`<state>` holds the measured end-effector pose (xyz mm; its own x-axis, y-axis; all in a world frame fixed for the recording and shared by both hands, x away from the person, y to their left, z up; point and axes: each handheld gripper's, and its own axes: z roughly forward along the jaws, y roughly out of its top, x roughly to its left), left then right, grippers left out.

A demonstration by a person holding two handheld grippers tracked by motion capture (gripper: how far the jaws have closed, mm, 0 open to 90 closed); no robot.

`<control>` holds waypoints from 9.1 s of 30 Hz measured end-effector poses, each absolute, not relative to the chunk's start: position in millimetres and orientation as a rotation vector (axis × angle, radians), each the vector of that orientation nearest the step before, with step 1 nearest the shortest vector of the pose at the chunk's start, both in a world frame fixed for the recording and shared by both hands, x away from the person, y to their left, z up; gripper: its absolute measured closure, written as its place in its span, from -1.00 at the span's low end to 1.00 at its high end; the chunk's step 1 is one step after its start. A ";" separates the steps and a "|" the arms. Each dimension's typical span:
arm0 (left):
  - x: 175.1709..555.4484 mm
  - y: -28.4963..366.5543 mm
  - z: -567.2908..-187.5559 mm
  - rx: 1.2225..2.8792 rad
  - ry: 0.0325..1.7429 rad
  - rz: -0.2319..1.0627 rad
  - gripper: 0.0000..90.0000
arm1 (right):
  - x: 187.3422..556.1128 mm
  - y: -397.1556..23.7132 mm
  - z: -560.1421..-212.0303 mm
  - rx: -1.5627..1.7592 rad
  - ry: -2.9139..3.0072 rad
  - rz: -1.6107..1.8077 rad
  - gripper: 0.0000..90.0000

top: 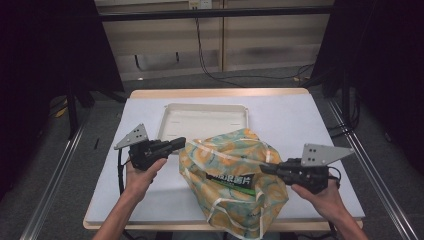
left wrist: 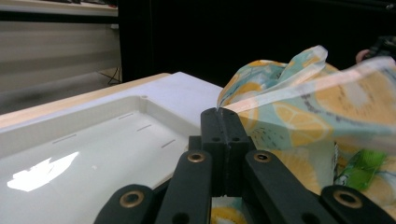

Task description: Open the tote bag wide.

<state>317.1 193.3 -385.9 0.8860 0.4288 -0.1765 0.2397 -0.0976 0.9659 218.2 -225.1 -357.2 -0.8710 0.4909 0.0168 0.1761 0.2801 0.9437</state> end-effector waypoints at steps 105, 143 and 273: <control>314.8 166.8 -381.9 1.774 0.442 0.175 1.00 | 309.7 -231.2 -350.4 0.869 2.020 1.688 1.00; 297.9 168.7 -448.9 2.077 0.488 0.114 1.00 | 336.6 -212.7 -456.0 0.974 2.277 1.409 1.00; 239.6 169.3 -430.5 1.994 0.341 0.044 0.53 | 194.8 -250.0 -420.3 0.864 2.297 1.512 0.42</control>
